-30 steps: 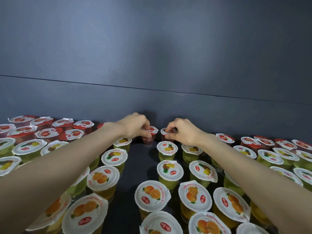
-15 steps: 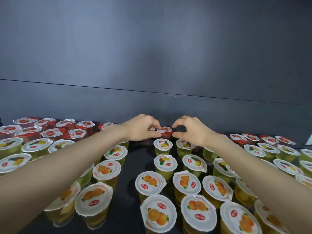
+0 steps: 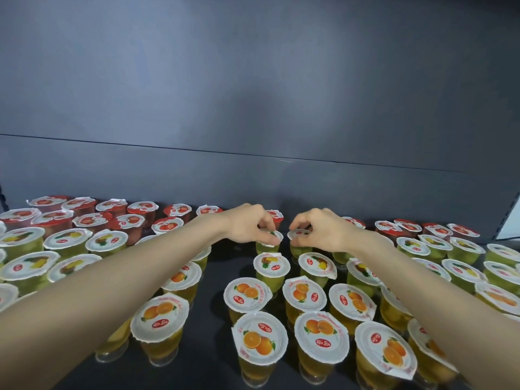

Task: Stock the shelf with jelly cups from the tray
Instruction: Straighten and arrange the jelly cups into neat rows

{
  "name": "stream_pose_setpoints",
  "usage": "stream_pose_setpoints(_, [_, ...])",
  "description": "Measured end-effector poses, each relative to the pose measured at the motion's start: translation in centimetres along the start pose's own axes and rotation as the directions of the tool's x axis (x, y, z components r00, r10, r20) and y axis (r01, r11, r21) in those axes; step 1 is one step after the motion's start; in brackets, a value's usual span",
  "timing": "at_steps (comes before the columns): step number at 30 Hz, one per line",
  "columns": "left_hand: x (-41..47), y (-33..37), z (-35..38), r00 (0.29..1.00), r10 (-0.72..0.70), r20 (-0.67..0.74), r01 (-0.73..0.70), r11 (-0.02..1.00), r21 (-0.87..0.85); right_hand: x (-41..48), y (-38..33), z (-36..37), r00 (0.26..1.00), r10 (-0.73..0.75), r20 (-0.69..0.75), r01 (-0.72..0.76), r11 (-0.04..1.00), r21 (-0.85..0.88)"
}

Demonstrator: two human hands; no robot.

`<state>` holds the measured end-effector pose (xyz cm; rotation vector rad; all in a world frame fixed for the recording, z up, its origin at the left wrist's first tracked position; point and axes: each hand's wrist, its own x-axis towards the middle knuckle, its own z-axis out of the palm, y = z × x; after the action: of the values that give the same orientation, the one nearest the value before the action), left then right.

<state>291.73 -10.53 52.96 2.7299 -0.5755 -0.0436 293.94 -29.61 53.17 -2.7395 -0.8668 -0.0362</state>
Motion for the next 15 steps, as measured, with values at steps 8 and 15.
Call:
stream_pose_setpoints(8, [0.3, -0.7, -0.2, 0.998, -0.013, -0.053, 0.016, 0.999, 0.051, 0.5, -0.2, 0.3, 1.000, 0.002, -0.021, -0.001, 1.000, 0.023])
stream_pose_setpoints(15, [-1.5, -3.2, -1.1, 0.990, -0.070, -0.125, 0.080, 0.994, 0.075, 2.0, -1.8, 1.3, 0.999, -0.014, -0.049, 0.018, 0.997, 0.076])
